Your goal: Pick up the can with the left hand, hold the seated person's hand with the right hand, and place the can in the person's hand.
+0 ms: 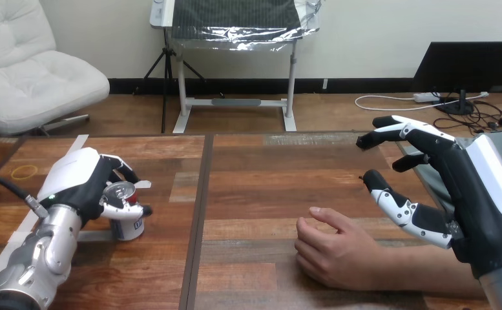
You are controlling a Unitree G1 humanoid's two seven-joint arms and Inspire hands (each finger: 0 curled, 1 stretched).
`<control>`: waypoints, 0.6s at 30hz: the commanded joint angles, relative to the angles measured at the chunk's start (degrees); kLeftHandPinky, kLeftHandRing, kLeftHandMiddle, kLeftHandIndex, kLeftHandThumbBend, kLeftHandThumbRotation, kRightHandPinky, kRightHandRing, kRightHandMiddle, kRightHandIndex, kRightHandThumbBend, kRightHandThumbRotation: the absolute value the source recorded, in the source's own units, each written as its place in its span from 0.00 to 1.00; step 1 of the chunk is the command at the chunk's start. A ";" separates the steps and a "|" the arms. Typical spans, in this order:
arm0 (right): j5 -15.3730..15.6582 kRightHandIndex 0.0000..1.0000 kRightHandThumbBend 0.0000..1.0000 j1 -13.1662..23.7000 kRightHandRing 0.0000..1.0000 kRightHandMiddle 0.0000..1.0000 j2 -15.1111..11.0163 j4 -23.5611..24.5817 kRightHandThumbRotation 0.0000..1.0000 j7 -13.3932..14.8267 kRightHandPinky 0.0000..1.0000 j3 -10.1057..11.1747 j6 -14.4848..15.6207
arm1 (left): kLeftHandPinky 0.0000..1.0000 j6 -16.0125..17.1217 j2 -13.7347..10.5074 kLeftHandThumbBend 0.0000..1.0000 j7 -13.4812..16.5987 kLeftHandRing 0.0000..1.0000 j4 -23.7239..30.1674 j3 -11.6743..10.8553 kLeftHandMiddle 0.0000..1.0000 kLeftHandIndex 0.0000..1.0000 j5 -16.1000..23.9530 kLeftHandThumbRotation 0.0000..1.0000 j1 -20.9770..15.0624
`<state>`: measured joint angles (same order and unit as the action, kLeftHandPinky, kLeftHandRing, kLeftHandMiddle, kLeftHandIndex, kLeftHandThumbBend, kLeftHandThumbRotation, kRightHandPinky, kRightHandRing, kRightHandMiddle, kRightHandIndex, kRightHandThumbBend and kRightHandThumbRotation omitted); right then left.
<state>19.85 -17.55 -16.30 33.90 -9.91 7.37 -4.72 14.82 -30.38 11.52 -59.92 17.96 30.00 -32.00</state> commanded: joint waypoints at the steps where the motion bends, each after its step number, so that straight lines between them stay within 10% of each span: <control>1: -0.50 0.65 0.39 3.72 0.81 0.83 -1.39 3.08 0.00 -0.21 0.61 1.18 0.15 | 0.48 -0.41 -0.25 0.73 -0.42 0.53 1.16 -0.82 0.57 0.58 -0.31 0.00 -2.76; 18: 0.26 0.65 0.39 3.87 0.81 0.83 -1.76 3.66 0.00 -0.89 0.61 1.14 1.02 | 0.49 -1.52 -0.49 0.75 -1.85 0.53 1.84 -0.52 0.57 0.58 0.22 0.00 -2.92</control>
<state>20.27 -17.49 -16.72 34.65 -10.79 7.39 -3.67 13.82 -30.39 9.73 -59.81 17.96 30.07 -32.01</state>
